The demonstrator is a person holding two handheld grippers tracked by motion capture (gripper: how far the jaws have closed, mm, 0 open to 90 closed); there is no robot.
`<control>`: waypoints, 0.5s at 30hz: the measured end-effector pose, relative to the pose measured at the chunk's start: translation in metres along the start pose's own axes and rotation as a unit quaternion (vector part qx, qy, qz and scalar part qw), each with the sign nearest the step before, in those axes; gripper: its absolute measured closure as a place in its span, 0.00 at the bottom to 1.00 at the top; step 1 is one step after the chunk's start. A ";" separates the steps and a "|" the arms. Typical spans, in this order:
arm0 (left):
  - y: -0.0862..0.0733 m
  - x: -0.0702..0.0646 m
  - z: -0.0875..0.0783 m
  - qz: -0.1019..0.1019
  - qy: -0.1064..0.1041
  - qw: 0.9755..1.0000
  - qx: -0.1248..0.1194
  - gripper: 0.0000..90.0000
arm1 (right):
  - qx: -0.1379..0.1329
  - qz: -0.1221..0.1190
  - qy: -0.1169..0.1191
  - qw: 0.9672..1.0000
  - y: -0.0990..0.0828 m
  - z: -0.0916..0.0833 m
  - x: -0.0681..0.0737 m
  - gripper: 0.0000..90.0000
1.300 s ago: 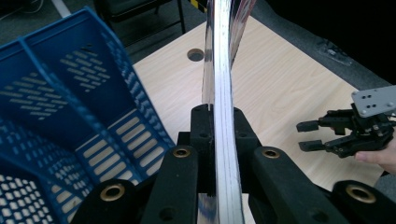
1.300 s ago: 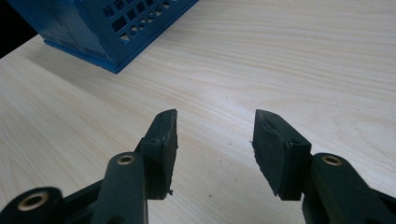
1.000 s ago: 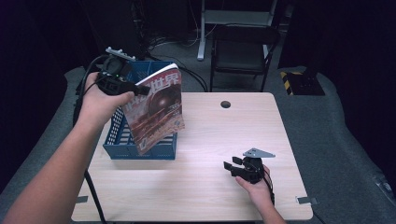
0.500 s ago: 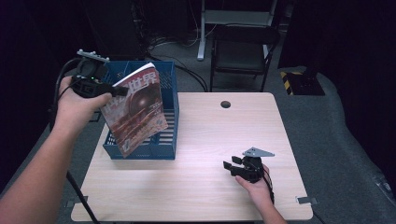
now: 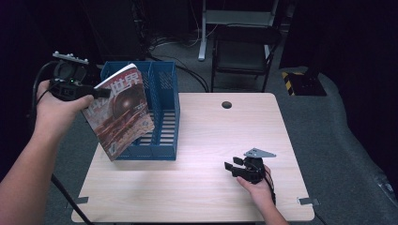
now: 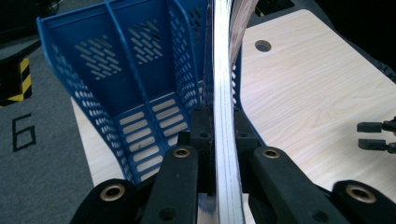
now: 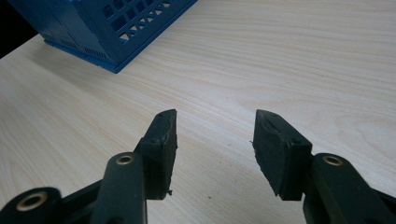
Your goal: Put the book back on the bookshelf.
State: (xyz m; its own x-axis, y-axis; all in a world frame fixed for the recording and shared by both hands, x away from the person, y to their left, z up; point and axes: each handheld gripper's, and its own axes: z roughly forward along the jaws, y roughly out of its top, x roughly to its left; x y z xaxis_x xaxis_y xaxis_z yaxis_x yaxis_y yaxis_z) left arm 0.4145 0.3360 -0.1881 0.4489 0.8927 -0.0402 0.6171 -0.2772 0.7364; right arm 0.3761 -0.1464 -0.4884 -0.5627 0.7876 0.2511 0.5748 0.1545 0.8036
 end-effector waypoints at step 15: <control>-0.001 0.014 0.005 -0.047 0.029 0.998 -0.007 0.93 | 0.001 0.000 0.002 1.000 0.000 0.000 -0.001 0.55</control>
State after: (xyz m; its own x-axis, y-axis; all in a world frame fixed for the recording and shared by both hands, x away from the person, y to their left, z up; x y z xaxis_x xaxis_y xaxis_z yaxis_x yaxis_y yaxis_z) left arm 0.4235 0.3470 -0.1930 0.3517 0.9335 -0.0702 0.6447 -0.1871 0.7412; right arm 0.3764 -0.1472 -0.4884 -0.5644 0.7857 0.2533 0.5757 0.1547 0.8029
